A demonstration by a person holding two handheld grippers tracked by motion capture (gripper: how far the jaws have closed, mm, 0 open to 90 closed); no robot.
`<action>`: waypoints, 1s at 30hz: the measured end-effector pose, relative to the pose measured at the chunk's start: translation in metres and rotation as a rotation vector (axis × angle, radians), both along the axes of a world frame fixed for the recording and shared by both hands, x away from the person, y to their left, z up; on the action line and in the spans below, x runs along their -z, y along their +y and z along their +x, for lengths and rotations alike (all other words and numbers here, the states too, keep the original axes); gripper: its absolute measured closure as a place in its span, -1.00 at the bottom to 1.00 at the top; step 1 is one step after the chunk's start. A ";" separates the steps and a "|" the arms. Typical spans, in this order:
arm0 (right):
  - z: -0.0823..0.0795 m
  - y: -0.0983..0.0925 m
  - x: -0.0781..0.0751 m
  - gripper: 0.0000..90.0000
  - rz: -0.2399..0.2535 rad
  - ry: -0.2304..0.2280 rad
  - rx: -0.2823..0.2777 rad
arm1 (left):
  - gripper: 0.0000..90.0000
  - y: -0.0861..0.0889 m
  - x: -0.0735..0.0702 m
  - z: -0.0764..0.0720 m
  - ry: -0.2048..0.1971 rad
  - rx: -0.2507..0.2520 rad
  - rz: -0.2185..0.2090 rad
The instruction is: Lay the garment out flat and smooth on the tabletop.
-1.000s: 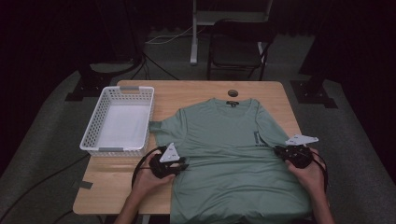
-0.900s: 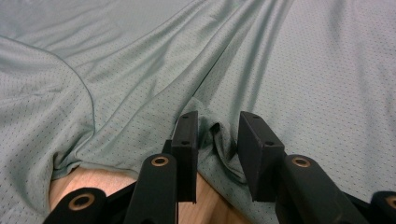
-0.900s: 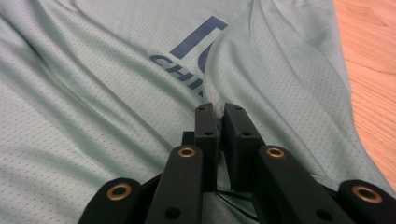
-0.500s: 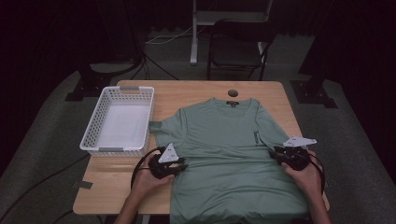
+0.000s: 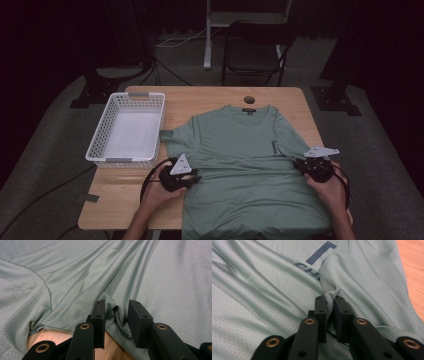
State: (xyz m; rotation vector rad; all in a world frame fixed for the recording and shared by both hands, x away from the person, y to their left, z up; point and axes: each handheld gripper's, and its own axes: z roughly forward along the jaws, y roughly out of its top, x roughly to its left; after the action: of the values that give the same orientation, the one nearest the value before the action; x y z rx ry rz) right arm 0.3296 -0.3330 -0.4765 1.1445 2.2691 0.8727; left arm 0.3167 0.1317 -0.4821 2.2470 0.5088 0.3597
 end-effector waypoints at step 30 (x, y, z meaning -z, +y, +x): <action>0.001 -0.020 -0.022 0.88 -0.006 -0.073 0.031 | 0.34 0.018 -0.003 -0.010 -0.031 -0.045 0.037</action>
State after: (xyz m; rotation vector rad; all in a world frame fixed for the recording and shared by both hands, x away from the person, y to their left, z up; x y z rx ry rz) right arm 0.3301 -0.3527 -0.4547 1.1238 2.1882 0.8806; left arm 0.3067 0.1496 -0.4787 2.2645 0.5413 0.4302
